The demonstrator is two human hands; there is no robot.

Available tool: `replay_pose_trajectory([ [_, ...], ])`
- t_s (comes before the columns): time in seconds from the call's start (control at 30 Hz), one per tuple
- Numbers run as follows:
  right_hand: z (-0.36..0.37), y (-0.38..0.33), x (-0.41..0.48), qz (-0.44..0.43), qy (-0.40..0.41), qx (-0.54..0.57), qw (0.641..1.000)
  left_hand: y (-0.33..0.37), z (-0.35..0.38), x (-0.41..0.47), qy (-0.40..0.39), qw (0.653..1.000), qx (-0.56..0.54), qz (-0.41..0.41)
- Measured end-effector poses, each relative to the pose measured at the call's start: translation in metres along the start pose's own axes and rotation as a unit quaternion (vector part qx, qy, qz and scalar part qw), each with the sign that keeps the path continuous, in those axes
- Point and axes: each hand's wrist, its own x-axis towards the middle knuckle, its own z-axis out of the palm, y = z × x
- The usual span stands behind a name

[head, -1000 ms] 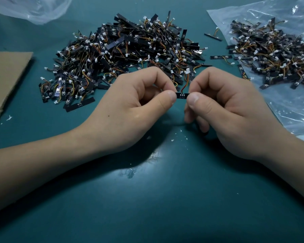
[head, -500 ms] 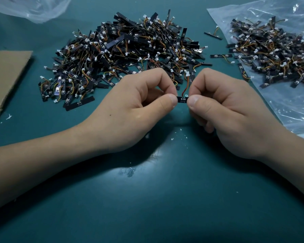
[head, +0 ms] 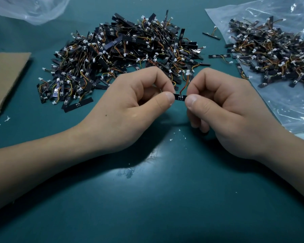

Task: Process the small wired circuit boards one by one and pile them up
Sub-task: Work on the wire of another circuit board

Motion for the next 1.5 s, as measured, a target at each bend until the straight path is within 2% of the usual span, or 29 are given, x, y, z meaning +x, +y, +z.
replay_pose_trajectory([
  [0.7, -0.003, -0.001, -0.003, -0.005, -0.028, 0.014, 1.000, 0.001, -0.001, -0.002, -0.007, 0.999, -0.046, 0.008],
  [0.8, -0.002, -0.002, -0.003, -0.002, -0.045, 0.026, 0.999, 0.002, -0.001, -0.002, -0.005, 0.999, -0.049, 0.010],
  [0.97, -0.004, -0.001, -0.001, -0.021, -0.114, -0.059, 0.991, 0.002, -0.002, -0.002, -0.004, 0.999, -0.046, 0.017],
  [1.03, -0.006, -0.001, -0.001, -0.028, -0.140, -0.054, 0.988, 0.000, -0.002, -0.002, -0.013, 0.999, -0.037, 0.017],
  [1.13, -0.007, 0.003, -0.002, -0.029, -0.147, -0.046, 0.988, -0.003, -0.001, -0.002, -0.003, 0.994, -0.112, 0.004],
  [1.2, -0.006, 0.004, -0.001, -0.026, -0.110, -0.034, 0.993, -0.004, -0.001, 0.000, 0.035, 0.983, -0.179, -0.012],
  [1.23, -0.005, 0.004, 0.000, -0.028, -0.065, -0.005, 0.998, -0.005, -0.001, 0.001, 0.049, 0.980, -0.190, -0.017],
  [1.3, -0.006, 0.004, 0.002, -0.028, 0.059, 0.120, 0.991, -0.005, 0.000, 0.003, 0.059, 0.980, -0.189, -0.023],
  [1.37, -0.010, 0.006, 0.006, -0.007, 0.139, 0.214, 0.967, -0.004, 0.001, 0.003, 0.054, 0.985, -0.162, -0.016],
  [1.43, -0.010, 0.010, 0.008, 0.022, 0.142, 0.218, 0.965, -0.003, 0.001, 0.001, 0.050, 0.996, -0.075, 0.007],
  [1.5, -0.006, 0.010, 0.007, 0.029, 0.103, 0.164, 0.981, 0.001, 0.000, -0.001, 0.065, 0.997, 0.036, 0.031],
])
